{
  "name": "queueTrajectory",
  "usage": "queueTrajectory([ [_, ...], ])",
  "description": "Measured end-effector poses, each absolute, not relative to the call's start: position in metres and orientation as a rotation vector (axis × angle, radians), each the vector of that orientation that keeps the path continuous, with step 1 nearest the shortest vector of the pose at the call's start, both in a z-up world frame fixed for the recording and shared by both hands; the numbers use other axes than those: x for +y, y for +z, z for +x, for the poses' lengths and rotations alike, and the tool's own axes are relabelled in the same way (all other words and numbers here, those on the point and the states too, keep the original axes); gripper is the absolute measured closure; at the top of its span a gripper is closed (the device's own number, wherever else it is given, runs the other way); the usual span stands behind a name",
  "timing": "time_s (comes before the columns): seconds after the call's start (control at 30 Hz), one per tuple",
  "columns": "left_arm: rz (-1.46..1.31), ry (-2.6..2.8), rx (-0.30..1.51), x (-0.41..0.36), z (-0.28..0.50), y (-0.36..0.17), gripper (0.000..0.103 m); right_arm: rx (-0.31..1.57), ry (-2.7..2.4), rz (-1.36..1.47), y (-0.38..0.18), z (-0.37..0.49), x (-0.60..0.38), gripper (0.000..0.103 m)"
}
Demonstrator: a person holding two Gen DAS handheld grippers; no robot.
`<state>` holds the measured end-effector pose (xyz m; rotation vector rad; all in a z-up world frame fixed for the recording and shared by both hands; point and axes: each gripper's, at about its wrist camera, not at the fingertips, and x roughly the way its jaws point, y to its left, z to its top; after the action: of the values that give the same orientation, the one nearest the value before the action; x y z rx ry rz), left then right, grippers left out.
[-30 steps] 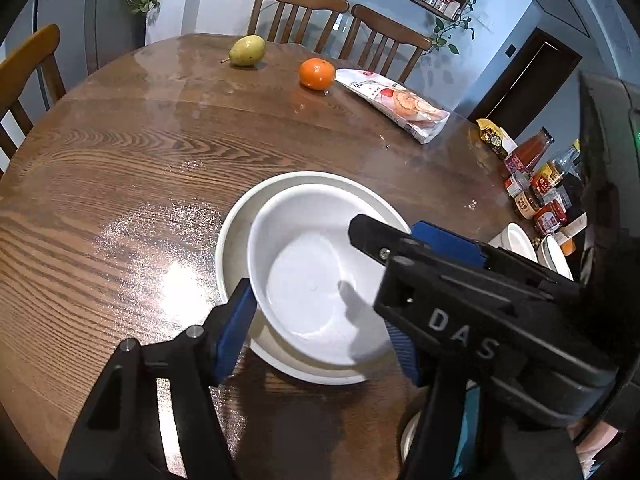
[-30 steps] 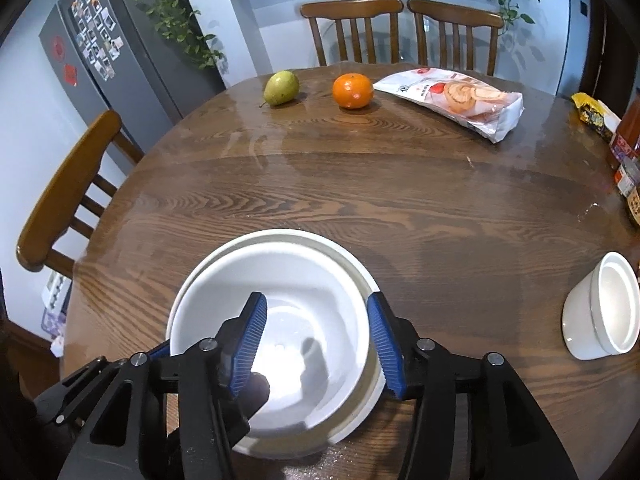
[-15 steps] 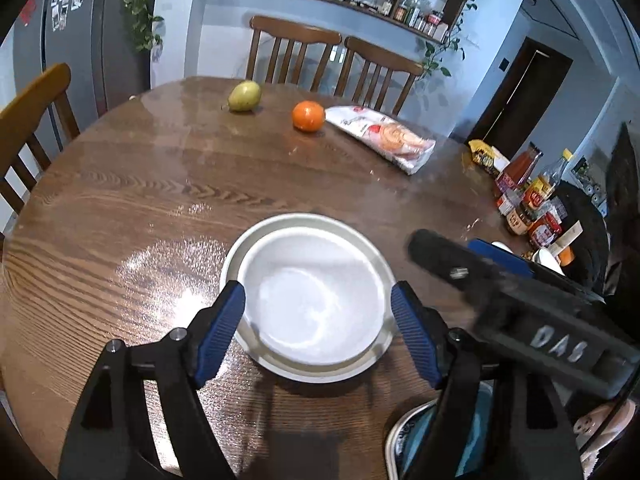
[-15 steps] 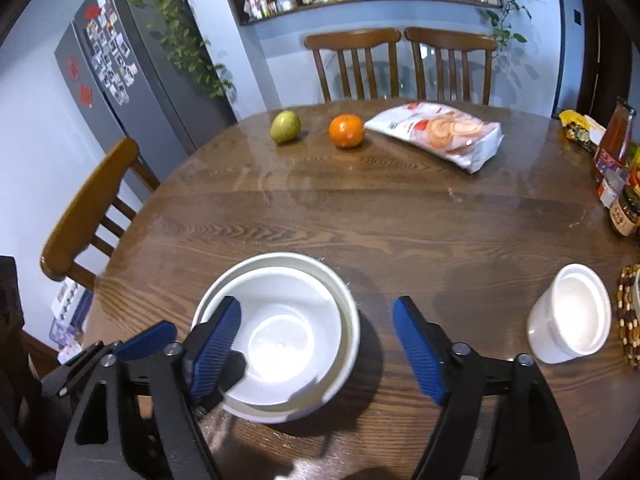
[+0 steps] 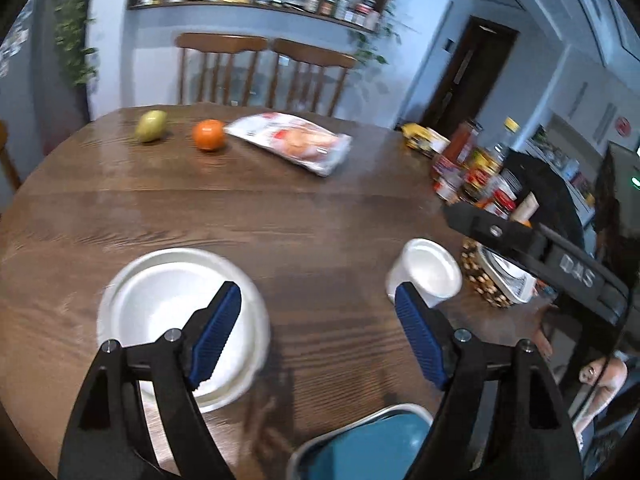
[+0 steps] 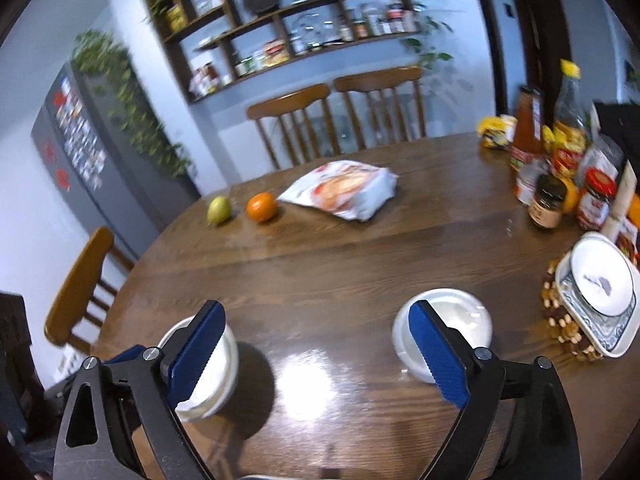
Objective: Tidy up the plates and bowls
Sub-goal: 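Move the right gripper to the small white ramekin and grasp its rim, then lift the ramekin with the right gripper and carry it over the nested bowls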
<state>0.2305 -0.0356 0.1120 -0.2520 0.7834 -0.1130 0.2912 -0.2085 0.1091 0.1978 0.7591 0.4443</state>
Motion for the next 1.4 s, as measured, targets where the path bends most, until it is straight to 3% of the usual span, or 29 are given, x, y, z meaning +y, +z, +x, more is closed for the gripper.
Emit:
queueTrajectory([
  [0.47, -0.065, -0.419, 0.87, -0.134, 0.29, 0.074, 0.025, 1.005, 0.469, 0.414, 0.027, 0.372, -0.277, 0.009],
  [1.4, -0.077, -0.458, 0.936, -0.162, 0.324, 0.033, 0.029, 1.006, 0.585, 0.351, 0.012, 0.375, -0.273, 0.009],
])
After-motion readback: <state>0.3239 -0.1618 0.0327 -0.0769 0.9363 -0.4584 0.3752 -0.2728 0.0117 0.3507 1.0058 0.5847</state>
